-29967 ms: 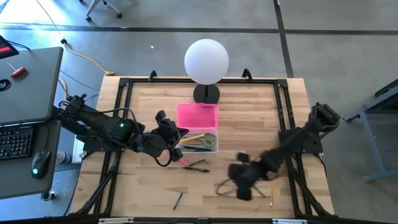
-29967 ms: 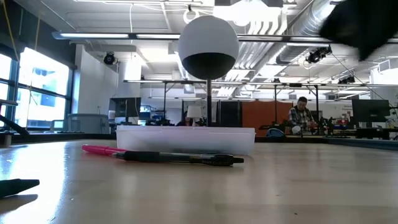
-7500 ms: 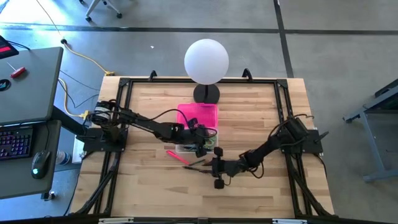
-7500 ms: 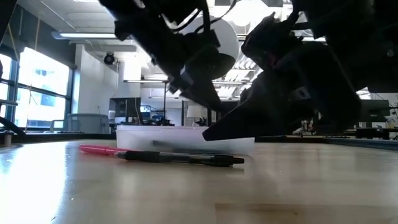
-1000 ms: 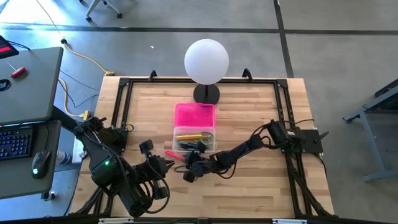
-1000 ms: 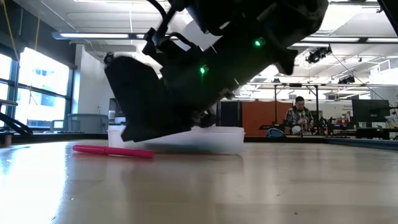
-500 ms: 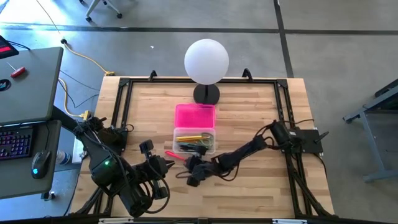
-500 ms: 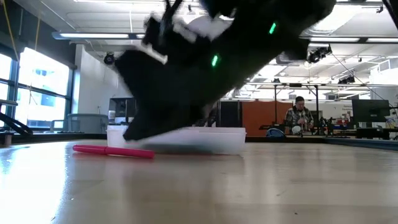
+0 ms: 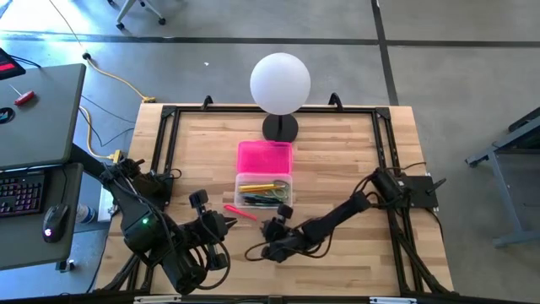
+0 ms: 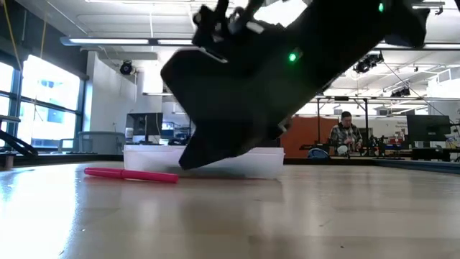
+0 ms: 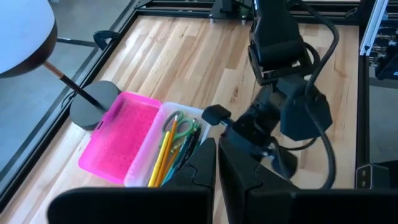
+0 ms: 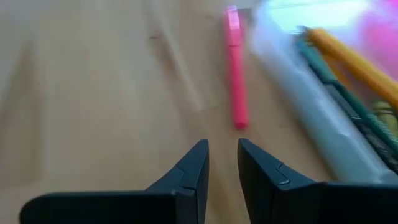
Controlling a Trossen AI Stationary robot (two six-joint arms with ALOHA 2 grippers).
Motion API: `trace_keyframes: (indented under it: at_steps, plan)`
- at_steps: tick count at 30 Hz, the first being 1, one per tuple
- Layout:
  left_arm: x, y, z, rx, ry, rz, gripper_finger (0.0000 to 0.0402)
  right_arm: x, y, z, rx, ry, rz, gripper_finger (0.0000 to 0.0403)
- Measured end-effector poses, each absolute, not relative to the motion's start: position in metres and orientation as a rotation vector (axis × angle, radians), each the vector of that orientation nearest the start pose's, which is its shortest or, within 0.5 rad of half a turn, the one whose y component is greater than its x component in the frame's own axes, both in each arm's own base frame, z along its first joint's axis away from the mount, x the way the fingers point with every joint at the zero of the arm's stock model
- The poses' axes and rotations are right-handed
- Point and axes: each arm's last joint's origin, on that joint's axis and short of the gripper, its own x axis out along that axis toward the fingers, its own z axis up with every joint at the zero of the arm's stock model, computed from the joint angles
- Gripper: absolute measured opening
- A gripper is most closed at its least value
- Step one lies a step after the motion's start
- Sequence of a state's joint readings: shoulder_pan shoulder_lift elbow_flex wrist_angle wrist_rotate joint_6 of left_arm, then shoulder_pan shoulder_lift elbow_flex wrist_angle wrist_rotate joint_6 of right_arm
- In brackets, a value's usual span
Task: Pick & place school supplies into a supply box
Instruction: Put the pink pen into the pink supply box
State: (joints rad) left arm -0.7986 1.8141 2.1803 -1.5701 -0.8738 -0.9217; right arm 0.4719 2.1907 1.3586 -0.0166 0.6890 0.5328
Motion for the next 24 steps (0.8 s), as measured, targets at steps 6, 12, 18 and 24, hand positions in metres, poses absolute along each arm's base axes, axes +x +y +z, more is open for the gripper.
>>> trace_keyframes:
  at_steps: [6, 12, 18, 24]
  plan:
    - [0.241, -0.215, 0.423, 0.017, 0.667, 0.402, 0.0051, 0.410, 0.174, 0.086, 0.121, 0.605, -0.468, 0.0065]
    - [0.241, -0.215, 0.423, 0.015, 0.670, 0.400, 0.0051, 0.417, 0.172, 0.072, 0.143, 0.566, -0.471, 0.0065]
    - [0.241, -0.215, 0.423, 0.015, 0.670, 0.400, 0.0051, 0.418, 0.172, 0.073, 0.144, 0.549, -0.471, 0.0065]
    - [0.240, -0.215, 0.423, 0.018, 0.676, 0.399, 0.0051, 0.424, 0.164, 0.074, 0.159, 0.545, -0.446, 0.0065]
